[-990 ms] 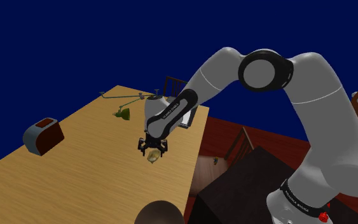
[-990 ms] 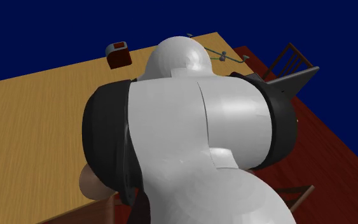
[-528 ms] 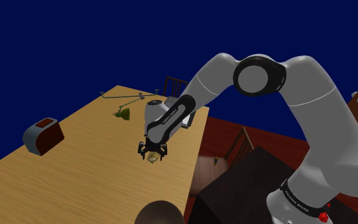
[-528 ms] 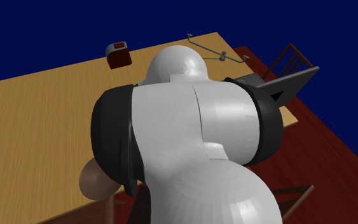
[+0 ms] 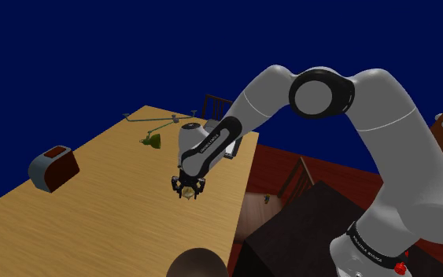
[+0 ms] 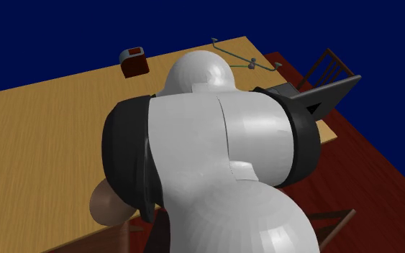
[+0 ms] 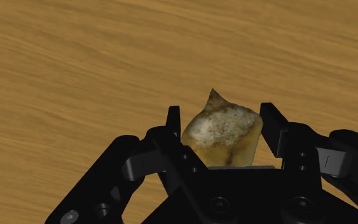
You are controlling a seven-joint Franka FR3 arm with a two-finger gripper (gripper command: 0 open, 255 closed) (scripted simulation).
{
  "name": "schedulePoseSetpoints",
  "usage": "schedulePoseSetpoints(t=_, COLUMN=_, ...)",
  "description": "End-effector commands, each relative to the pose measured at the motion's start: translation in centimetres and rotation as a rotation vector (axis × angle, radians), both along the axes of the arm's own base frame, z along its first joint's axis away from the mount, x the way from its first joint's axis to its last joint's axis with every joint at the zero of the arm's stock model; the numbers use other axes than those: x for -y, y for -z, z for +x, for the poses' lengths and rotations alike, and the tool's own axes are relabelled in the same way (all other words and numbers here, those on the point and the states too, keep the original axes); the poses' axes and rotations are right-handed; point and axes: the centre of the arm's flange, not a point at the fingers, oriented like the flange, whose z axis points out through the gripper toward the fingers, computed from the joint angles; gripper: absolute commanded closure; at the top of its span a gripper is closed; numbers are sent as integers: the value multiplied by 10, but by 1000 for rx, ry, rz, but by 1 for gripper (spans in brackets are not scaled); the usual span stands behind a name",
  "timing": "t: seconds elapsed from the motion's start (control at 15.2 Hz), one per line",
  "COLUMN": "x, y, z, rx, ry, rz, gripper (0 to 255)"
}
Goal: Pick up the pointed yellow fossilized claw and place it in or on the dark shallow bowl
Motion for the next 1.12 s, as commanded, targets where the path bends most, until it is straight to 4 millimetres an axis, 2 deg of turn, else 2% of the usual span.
schedulePoseSetpoints(t=0.0, x=0, y=5, z=-2, rx=-7, ry=0, rz=-3, gripper=255)
schedulePoseSetpoints(t=0.33, x=2, y=4, z=-2, rx=-7, ry=0, rz=-3, gripper=255)
schedulePoseSetpoints(t=1.06, x=2, y=-54, z=-2, rx=-7, ry=0, rz=-3, gripper=255)
